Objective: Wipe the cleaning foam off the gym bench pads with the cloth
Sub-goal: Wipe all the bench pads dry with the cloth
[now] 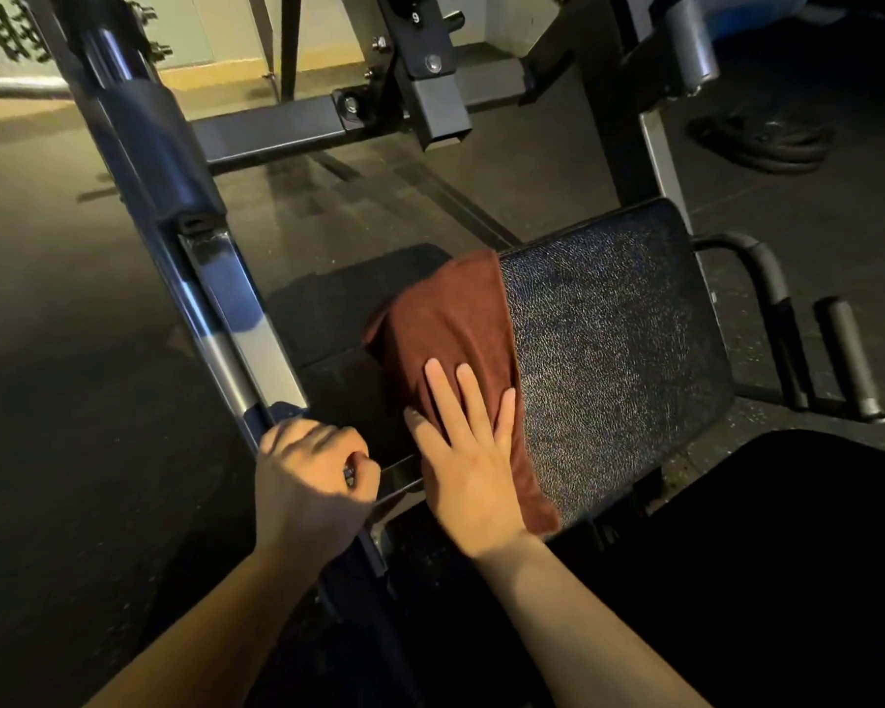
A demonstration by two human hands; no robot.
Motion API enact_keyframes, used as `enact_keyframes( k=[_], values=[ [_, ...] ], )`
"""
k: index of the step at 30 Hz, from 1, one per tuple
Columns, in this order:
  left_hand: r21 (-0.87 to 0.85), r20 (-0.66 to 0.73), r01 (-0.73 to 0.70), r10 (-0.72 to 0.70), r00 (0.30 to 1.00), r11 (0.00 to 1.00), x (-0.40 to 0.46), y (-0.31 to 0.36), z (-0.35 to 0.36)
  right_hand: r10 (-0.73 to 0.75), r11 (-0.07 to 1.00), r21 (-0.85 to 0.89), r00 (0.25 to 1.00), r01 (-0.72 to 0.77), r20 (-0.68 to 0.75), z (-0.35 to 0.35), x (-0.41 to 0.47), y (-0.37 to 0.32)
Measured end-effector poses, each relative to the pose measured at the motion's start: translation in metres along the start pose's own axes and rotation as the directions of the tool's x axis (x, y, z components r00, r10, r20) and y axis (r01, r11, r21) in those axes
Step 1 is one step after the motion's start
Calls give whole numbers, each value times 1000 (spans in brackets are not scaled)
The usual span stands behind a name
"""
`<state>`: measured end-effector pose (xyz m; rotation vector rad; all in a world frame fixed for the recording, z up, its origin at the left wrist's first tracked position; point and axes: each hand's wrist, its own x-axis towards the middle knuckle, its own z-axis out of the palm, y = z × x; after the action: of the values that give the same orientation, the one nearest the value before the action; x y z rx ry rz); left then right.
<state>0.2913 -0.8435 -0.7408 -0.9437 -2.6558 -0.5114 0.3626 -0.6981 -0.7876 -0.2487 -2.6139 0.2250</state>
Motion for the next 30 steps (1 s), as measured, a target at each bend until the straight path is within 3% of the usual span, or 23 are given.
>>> enact_keyframes(
  k=[5,18,24,30],
  values=[
    [-86,-40,-25,21,999,996,2,-4,4,34,994,-109,999,-30,36,8,-39,0],
    [-20,33,-48,49,998,999,0,-4,-1,67,993,-86,991,-77,-116,-14,106,-17],
    [-36,5,-33,34,999,999,0,-5,2,182,982,-26,977,-185,-111,-2,51,-15],
    [-44,-39,-24,23,999,999,0,-4,4,373,926,-68,928,-372,14,11,-44,-14]
  ],
)
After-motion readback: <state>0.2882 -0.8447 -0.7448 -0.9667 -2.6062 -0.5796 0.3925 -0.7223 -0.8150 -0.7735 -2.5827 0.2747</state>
